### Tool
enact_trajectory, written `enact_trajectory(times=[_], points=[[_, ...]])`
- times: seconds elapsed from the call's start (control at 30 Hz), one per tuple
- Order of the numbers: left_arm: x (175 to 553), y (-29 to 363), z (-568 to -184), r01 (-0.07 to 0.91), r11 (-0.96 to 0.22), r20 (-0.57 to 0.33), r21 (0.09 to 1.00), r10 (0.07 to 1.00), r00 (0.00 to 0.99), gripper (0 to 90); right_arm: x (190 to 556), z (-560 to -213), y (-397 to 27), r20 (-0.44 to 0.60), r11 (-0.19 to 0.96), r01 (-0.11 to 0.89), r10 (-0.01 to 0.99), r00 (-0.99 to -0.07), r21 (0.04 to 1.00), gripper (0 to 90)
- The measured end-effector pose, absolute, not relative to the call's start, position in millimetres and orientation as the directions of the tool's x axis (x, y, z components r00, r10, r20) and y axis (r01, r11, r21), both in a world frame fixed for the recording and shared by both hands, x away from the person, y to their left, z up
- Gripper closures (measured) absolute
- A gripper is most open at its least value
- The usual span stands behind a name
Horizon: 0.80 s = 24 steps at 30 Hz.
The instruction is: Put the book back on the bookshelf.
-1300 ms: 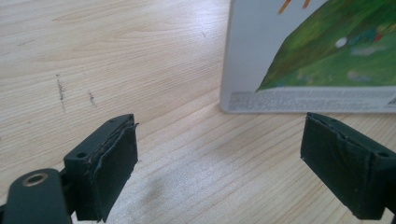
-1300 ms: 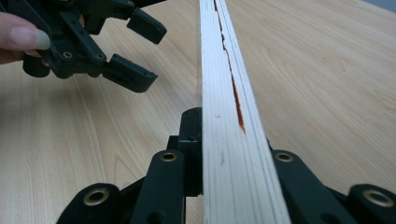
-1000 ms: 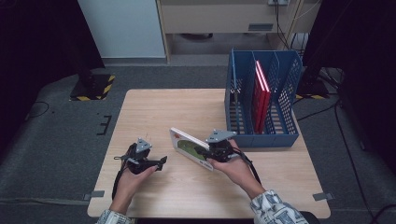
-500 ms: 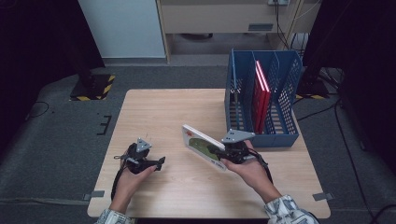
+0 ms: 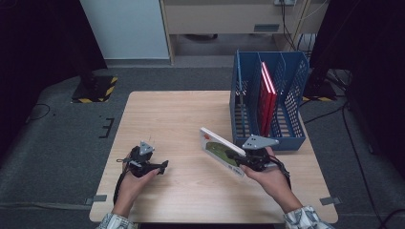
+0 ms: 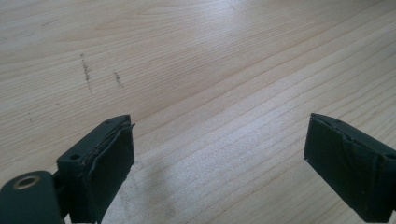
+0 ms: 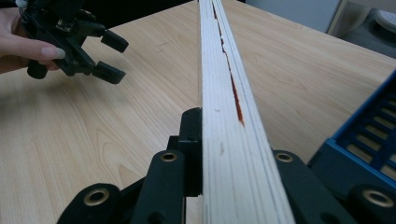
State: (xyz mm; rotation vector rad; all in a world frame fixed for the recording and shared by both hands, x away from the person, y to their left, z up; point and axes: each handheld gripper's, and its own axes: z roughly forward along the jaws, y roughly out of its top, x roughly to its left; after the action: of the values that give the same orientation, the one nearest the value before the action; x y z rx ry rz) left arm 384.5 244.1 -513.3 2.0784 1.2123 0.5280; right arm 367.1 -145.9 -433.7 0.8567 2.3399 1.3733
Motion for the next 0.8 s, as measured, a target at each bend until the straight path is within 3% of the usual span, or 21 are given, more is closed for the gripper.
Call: enact_trajectory(times=[0.8], points=[[385,244,-516,0.611,-0.364,0.03,0.703,0.874,0.486,8.2,340,-421,-203,0.055,0.316,0.362,0.682,-0.729,0.877,75.7]])
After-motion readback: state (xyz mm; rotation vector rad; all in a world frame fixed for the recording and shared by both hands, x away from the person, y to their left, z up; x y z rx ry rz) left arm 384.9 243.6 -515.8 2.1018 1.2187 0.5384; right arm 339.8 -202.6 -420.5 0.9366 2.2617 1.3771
